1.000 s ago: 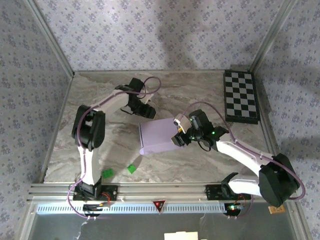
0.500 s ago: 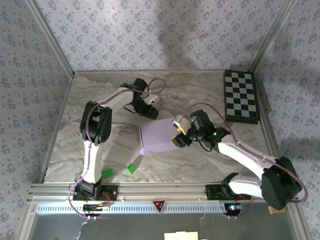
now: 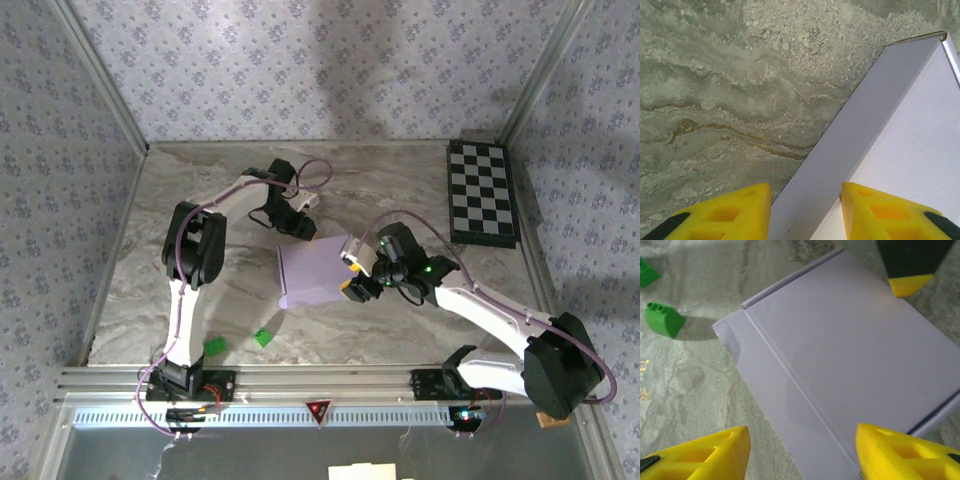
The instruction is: Fold the paper box
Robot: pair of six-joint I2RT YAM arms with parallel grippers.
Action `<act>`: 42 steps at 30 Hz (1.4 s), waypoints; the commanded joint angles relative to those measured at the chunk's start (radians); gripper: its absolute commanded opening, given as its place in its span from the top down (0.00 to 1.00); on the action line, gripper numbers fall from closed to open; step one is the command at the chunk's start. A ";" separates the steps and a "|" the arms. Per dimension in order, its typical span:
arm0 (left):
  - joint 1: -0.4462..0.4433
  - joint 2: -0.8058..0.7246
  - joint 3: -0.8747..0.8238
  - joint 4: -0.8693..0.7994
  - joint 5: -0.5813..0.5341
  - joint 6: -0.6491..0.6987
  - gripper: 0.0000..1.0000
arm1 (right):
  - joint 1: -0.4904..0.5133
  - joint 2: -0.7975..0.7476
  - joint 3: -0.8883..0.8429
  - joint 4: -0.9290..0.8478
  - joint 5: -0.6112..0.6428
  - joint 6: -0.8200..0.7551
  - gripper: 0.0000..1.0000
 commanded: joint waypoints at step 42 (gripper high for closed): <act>-0.013 0.135 0.140 -0.078 -0.130 0.033 0.60 | 0.015 0.548 0.644 -0.360 0.065 -0.794 0.21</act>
